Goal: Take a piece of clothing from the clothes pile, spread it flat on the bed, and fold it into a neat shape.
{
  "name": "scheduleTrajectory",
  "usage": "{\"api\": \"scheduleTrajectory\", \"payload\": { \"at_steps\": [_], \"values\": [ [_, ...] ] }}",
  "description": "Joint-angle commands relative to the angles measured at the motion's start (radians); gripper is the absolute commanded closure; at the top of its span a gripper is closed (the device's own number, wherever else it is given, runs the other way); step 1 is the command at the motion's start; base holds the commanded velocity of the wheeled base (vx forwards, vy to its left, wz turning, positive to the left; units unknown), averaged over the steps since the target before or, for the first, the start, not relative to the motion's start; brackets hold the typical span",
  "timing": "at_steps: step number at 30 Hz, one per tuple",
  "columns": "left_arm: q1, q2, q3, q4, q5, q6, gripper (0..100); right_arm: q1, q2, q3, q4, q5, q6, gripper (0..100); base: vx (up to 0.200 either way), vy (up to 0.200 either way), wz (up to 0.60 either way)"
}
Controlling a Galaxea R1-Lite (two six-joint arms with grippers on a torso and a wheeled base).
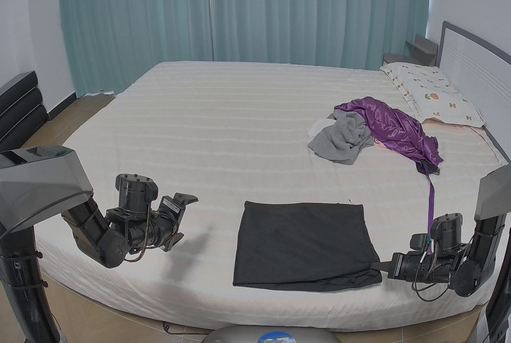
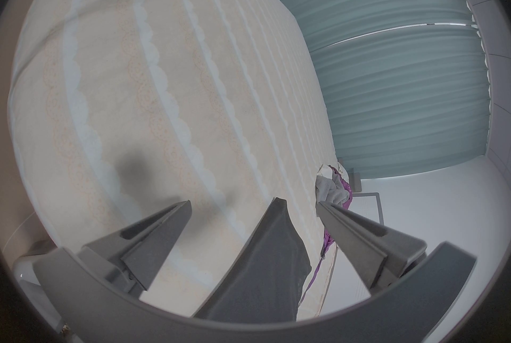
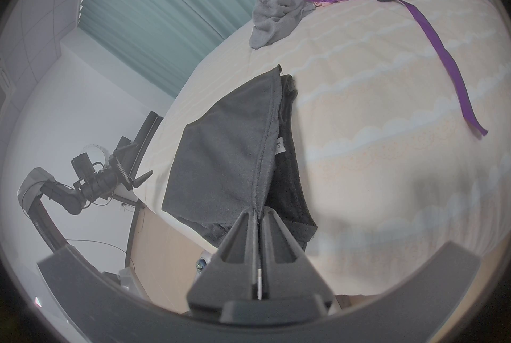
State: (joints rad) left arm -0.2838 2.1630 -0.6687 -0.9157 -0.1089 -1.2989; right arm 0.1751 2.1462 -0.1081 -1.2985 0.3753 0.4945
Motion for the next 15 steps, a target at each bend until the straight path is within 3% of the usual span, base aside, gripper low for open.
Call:
{"api": "scheduleTrajectory", "payload": {
  "at_steps": [1, 6, 7, 15],
  "values": [
    [0.000, 0.000, 0.000, -0.003, 0.000, -0.002, 0, -0.005, -0.009, 0.011, 0.005, 0.002, -0.027, 100, 0.000, 0.000, 0.00],
    [0.000, 0.000, 0.000, 0.000, 0.000, -0.002, 0, -0.008, 0.049, 0.021, -0.007, 0.001, -0.083, 100, 0.000, 0.000, 0.00],
    [0.000, 0.000, 0.000, 0.000, 0.000, -0.002, 0, -0.008, 0.049, 0.021, -0.007, 0.001, -0.083, 0, 0.000, 0.000, 0.00],
    [0.000, 0.000, 0.000, 0.000, 0.000, -0.002, 0, -0.051, 0.008, -0.048, -0.033, 0.002, -0.065, 0, 0.000, 0.000, 0.00]
  ]
}}
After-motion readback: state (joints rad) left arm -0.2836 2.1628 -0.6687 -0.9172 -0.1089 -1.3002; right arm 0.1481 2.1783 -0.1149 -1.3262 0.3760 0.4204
